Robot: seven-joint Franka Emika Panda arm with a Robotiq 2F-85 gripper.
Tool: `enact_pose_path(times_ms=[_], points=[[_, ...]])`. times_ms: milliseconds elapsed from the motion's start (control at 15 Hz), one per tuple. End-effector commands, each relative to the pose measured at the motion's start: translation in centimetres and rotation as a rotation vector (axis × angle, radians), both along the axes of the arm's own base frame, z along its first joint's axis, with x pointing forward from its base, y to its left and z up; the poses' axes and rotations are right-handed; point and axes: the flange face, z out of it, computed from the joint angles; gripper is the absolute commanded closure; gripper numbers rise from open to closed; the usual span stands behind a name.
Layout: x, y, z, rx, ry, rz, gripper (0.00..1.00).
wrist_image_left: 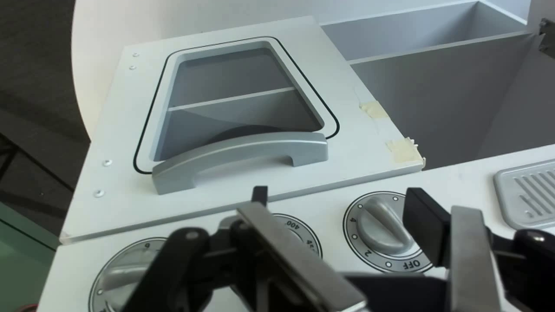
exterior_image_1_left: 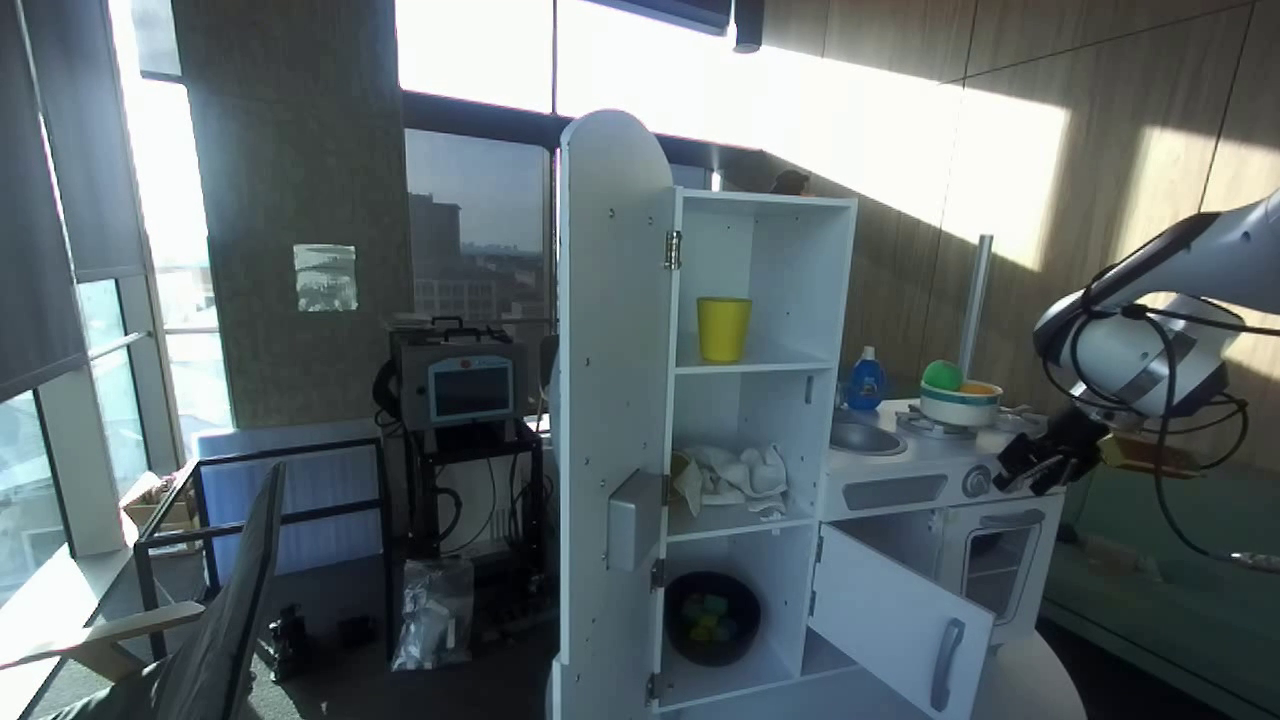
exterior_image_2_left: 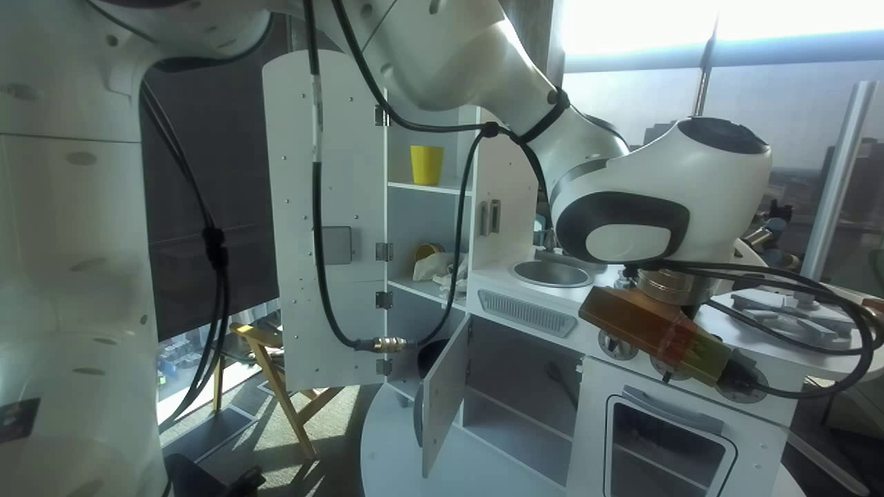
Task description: Turn the middle knob of the stove to the right
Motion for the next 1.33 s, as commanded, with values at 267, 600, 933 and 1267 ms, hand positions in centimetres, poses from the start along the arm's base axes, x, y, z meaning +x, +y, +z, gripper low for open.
enact_pose_path(times_ms=[267,600,933,1267], points=[[0.3,-1.2,1.4,-0.026,0.044,-0.135,0.00],[1.5,-2.1,1.9,-0.094,0.079,-0.144,0.34],[2.6,-2.5,1.6,-0.102,0.086,-0.115,0.64],[3.6,-3.0,1.8,-0.129,0.098,-0.120,0.79]])
